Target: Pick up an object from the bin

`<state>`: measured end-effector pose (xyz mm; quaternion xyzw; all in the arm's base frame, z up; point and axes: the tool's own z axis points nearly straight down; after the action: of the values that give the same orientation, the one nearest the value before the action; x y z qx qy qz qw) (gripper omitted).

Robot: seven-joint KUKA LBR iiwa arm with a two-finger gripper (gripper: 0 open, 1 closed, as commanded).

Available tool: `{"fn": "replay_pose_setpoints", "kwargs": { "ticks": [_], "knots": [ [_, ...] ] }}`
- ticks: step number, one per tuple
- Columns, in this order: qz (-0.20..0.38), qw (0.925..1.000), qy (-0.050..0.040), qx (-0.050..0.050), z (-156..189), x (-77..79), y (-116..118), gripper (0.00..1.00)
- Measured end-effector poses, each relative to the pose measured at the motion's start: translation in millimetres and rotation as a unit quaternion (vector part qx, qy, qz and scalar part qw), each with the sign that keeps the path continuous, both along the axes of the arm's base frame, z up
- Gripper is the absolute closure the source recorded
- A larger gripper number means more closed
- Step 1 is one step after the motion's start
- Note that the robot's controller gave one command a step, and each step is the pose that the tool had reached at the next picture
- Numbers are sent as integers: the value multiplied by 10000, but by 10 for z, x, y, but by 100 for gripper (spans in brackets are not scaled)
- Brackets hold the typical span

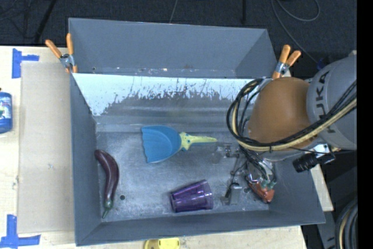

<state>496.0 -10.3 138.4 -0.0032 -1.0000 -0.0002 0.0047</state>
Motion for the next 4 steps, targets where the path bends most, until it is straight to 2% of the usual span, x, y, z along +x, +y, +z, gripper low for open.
{"fn": "replay_pose_setpoints", "kwargs": {
  "ticks": [1, 2, 3, 4],
  "knots": [
    [2, 10000, -38, -1, 38, 19, 0, 0],
    [66, 9999, -78, -6, -306, -19, 224, 0],
    [574, 9983, -26, 3, -601, 18, 453, 0],
    [811, 9967, -39, 2, -690, -37, 665, 100]
  ]
}}
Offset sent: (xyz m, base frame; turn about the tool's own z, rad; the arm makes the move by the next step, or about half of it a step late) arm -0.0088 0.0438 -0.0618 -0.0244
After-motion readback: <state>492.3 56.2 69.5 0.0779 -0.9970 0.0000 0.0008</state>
